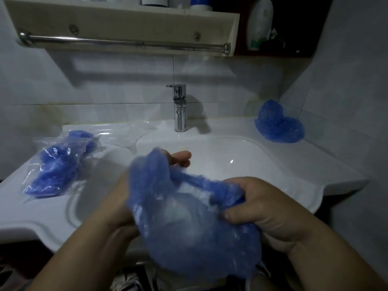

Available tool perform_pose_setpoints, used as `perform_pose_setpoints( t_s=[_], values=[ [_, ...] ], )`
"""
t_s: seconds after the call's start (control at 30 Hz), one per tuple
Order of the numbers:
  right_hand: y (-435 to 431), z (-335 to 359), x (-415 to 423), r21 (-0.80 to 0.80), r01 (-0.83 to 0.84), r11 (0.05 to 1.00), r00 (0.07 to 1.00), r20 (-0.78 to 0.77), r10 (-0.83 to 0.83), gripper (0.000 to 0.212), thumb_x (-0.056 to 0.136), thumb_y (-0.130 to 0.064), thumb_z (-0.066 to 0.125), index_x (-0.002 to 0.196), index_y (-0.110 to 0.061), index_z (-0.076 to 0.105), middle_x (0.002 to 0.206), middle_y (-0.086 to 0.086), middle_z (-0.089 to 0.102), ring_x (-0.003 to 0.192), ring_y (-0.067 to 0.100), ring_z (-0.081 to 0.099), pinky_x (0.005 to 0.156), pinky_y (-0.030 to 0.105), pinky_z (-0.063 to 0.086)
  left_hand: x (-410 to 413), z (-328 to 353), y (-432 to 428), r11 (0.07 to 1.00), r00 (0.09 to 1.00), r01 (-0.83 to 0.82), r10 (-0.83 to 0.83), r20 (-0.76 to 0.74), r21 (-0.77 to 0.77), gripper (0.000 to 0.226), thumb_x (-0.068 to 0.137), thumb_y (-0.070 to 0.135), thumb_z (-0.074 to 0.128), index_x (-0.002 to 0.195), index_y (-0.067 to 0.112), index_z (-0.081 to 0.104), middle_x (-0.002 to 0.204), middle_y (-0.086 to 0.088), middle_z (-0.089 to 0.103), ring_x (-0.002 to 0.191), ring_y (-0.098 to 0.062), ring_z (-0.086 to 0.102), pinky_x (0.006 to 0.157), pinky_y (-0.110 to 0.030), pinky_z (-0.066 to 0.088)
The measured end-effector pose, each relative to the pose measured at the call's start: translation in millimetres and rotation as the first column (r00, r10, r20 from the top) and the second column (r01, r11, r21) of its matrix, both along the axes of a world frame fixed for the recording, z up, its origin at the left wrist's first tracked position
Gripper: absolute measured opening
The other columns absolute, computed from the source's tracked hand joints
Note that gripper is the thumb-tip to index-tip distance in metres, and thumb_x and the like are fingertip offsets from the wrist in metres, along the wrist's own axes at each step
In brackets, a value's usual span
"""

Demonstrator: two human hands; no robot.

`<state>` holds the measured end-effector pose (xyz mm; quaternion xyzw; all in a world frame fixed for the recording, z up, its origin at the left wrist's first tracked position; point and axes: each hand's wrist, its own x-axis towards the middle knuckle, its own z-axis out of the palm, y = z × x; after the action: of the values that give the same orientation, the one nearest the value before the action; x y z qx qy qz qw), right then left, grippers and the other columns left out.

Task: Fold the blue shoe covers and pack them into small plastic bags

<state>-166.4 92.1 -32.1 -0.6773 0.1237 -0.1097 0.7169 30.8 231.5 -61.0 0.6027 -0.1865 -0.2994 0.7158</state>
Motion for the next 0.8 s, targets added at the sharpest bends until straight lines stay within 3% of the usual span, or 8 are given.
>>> perform_pose_setpoints(
  t_s=[0.1, 0.17, 0.27, 0.4, 0.47, 0.57, 0.67, 0.8],
  values=[
    [-8.3, 0.7, 0.1, -0.065, 0.294, 0.953, 0.952, 0.111, -0.286, 0.034, 0.051, 0.003, 0.067, 0.085, 0.001, 0.070, 0.085, 0.022, 0.072, 0.076, 0.030, 0.068, 0.068, 0.032, 0.055, -12.5, 35.1, -2.5, 0.965, 0.994, 0.079, -0.095, -0.054, -0.249, 0.026, 0.092, 0.003, 0.046, 0.108, 0.013, 0.064, 0.103, -0.009, 0.070, 0.089, -0.024, 0.065, 0.071, -0.033, 0.052],
    [-12.3, -0.1, -2.5, -0.255, 0.491, 0.833, 0.870, 0.189, -0.455, 0.029, 0.050, -0.007, 0.071, 0.078, -0.005, 0.067, 0.077, 0.016, 0.071, 0.069, 0.025, 0.068, 0.063, 0.031, 0.052, -16.0, 45.3, -0.1, 0.957, 0.993, 0.046, -0.074, -0.088, -0.286, 0.037, 0.089, 0.022, 0.054, 0.124, 0.009, 0.058, 0.120, -0.012, 0.067, 0.100, -0.027, 0.066, 0.076, -0.038, 0.055],
    [-9.8, 4.2, -4.8, -0.429, 0.579, 0.693, 0.814, 0.250, -0.525, 0.028, 0.053, -0.021, 0.076, 0.079, -0.014, 0.066, 0.072, -0.001, 0.071, 0.063, 0.010, 0.067, 0.056, 0.017, 0.049, -23.8, 46.8, -0.3, 0.976, 0.990, 0.120, -0.132, -0.058, -0.182, 0.067, 0.072, 0.056, 0.059, 0.124, 0.014, 0.057, 0.118, -0.012, 0.069, 0.104, -0.030, 0.068, 0.091, -0.052, 0.051],
    [-2.8, 6.1, -4.8, -0.341, 0.394, 0.853, 0.918, 0.203, -0.342, 0.033, 0.061, -0.022, 0.080, 0.090, -0.013, 0.067, 0.086, 0.004, 0.074, 0.080, 0.020, 0.072, 0.070, 0.030, 0.055, -35.6, 34.5, -11.0, 0.989, 0.988, 0.138, -0.135, 0.072, -0.044, 0.062, 0.063, 0.027, 0.076, 0.121, 0.015, 0.059, 0.103, -0.011, 0.072, 0.085, -0.025, 0.073, 0.075, -0.041, 0.059],
    [-1.7, 8.0, -8.3, -0.082, 0.223, 0.971, 0.964, 0.167, -0.207, 0.036, 0.058, -0.029, 0.086, 0.083, -0.010, 0.071, 0.084, 0.010, 0.073, 0.077, 0.023, 0.070, 0.067, 0.029, 0.055, -33.9, 32.5, -12.1, 0.998, 0.993, 0.059, -0.055, 0.102, -0.032, 0.045, 0.075, 0.008, 0.072, 0.118, 0.016, 0.060, 0.094, -0.014, 0.070, 0.073, -0.025, 0.068, 0.064, -0.036, 0.057],
    [-3.4, 13.6, -15.1, 0.140, 0.171, 0.975, 0.979, 0.085, -0.184, 0.045, 0.043, -0.052, 0.087, 0.067, -0.015, 0.074, 0.066, 0.003, 0.067, 0.059, 0.014, 0.063, 0.060, 0.028, 0.048, -30.9, 34.7, -7.8, 0.997, 0.984, 0.059, -0.049, 0.172, -0.054, 0.049, 0.074, 0.002, 0.070, 0.118, 0.023, 0.060, 0.094, -0.013, 0.070, 0.070, -0.025, 0.062, 0.063, -0.040, 0.055],
    [-1.4, 14.2, -13.2, 0.115, 0.255, 0.960, 0.967, -0.008, -0.255, 0.017, 0.054, -0.025, 0.079, 0.060, -0.013, 0.069, 0.056, 0.007, 0.058, 0.049, 0.017, 0.051, 0.051, 0.029, 0.035, -33.7, 34.0, -6.0, 0.992, 0.974, 0.103, -0.087, 0.211, -0.070, 0.053, 0.071, 0.003, 0.071, 0.117, 0.027, 0.059, 0.099, -0.010, 0.072, 0.073, -0.027, 0.065, 0.072, -0.049, 0.055],
    [0.9, 6.5, -7.9, 0.038, 0.344, 0.938, 0.939, -0.015, -0.344, 0.023, 0.059, -0.003, 0.076, 0.066, -0.009, 0.055, 0.055, 0.010, 0.051, 0.042, 0.015, 0.043, 0.037, 0.017, 0.033, -29.8, 29.9, -5.5, 0.997, 0.973, 0.047, -0.032, 0.227, -0.058, 0.058, 0.064, 0.017, 0.080, 0.117, 0.027, 0.059, 0.108, -0.009, 0.070, 0.085, -0.026, 0.070, 0.069, -0.040, 0.056]
  ],
)
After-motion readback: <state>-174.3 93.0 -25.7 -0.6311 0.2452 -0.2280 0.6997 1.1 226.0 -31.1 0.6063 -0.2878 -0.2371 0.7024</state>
